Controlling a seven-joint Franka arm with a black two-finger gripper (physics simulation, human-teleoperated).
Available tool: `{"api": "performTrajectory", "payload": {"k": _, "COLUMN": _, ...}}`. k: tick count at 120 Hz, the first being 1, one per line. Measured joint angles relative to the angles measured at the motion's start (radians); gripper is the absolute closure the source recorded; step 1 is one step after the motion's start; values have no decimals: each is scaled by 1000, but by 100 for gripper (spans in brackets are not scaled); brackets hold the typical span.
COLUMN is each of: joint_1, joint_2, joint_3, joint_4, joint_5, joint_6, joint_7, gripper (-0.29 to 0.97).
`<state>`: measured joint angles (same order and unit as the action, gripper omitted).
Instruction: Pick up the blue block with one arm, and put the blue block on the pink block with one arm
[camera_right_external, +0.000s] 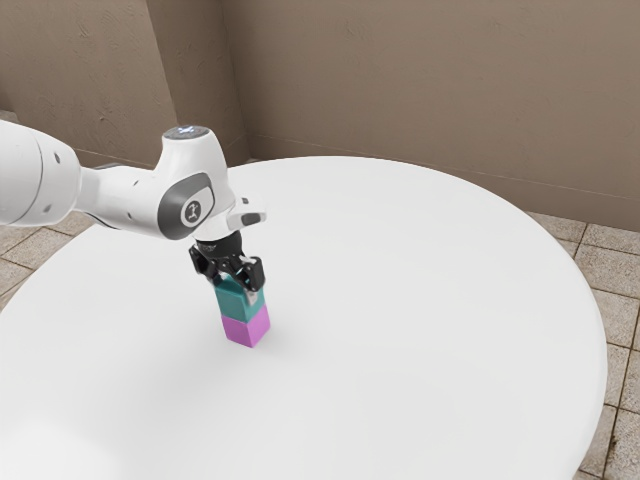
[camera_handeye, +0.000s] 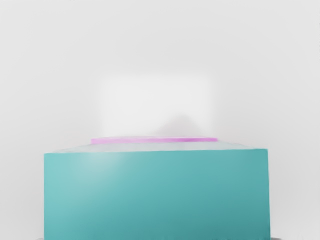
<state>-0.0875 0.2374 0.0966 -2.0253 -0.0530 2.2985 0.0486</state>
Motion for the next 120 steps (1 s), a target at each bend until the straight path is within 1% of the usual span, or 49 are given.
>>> {"api": "performTrajectory", "payload": {"k": 21, "joint_1": 0, "joint_2": -1, "joint_3": 0, "joint_4": 0, "joint_5": 2, "joint_6": -2, "joint_7": 9, "gripper": 6}}
{"api": "performTrajectory", "payload": {"k": 50, "joint_1": 1, "joint_2": -17, "joint_3": -2, "joint_4": 1, "joint_5": 6, "joint_6": -5, "joint_7": 19, "gripper": 2}}
{"api": "performTrajectory", "payload": {"k": 58, "joint_1": 1, "joint_2": -76, "joint_3": -16, "joint_4": 7, "joint_5": 14, "joint_6": -15, "joint_7": 22, "gripper": 1}}
{"api": "performTrajectory", "payload": {"k": 67, "joint_1": -4, "joint_2": -189, "joint_3": -32, "joint_4": 13, "joint_5": 21, "joint_6": -43, "joint_7": 24, "gripper": 1}}
{"api": "performTrajectory", "payload": {"k": 75, "joint_1": -19, "joint_2": -282, "joint_3": -30, "joint_4": 19, "joint_5": 24, "joint_6": -92, "joint_7": 26, "gripper": 1}}
{"api": "performTrajectory", "payload": {"k": 83, "joint_1": -26, "joint_2": -319, "joint_3": -22, "joint_4": 38, "joint_5": 25, "joint_6": -164, "joint_7": 28, "gripper": 1}}
{"api": "performTrajectory", "payload": {"k": 102, "joint_1": 15, "joint_2": -318, "joint_3": 28, "joint_4": 102, "joint_5": 64, "joint_6": -369, "joint_7": 34, "gripper": 0}}
{"api": "performTrajectory", "payload": {"k": 120, "joint_1": 19, "joint_2": -311, "joint_3": 35, "joint_4": 109, "joint_5": 76, "joint_6": -475, "joint_7": 42, "gripper": 0}}
